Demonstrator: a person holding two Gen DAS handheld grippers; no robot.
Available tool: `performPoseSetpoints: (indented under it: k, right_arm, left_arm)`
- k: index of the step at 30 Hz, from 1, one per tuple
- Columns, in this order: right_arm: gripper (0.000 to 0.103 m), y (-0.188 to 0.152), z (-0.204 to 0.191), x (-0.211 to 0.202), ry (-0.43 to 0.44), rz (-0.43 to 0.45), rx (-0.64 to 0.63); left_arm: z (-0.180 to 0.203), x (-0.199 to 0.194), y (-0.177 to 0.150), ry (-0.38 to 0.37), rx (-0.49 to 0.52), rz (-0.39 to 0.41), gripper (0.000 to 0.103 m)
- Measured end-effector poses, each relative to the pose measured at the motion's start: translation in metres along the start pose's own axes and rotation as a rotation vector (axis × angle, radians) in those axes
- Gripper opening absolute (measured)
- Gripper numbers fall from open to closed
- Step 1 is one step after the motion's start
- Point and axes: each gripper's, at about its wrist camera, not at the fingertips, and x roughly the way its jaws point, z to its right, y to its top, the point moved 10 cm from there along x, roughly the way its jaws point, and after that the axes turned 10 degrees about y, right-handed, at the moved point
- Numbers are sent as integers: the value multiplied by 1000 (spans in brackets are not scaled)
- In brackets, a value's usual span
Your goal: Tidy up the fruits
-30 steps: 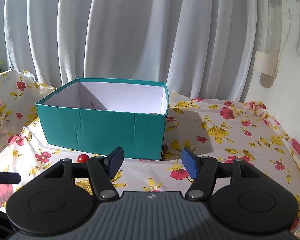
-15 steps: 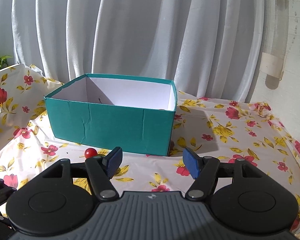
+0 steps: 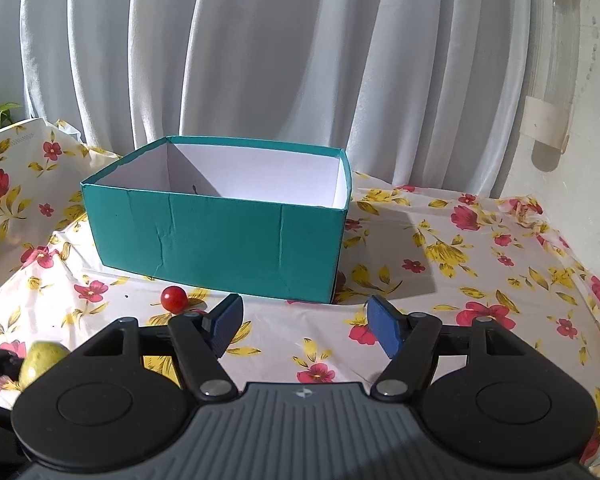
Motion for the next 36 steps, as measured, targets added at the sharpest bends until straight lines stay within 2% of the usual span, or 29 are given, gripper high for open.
performPoseSetpoints:
  k: [9, 16, 28, 30, 32, 33, 36]
  right_arm:
    - [69, -23, -15, 19, 42, -69, -18]
    - [68, -44, -33, 31, 93, -136, -38]
    - [46, -68, -31, 45, 149, -230, 41]
    - [36, -70, -31, 46, 148, -228, 42]
    - [31, -70, -31, 46, 147, -229, 29]
    - [23, -69, -31, 46, 145, -228, 33]
    - [23, -67, -29, 46, 142, -225, 38]
  left_arm:
    - [-27, -17, 62, 70, -72, 90, 71]
    - [-32, -19, 92, 70, -104, 106, 71]
    - [-32, -8, 110, 69, -112, 76, 71]
    - [-31, -7, 111, 68, -111, 74, 71]
    - [-32, -6, 112, 71, -111, 73, 71]
    - [-32, -5, 112, 74, -109, 70, 71]
    - [-33, -2, 113, 85, -110, 61, 71]
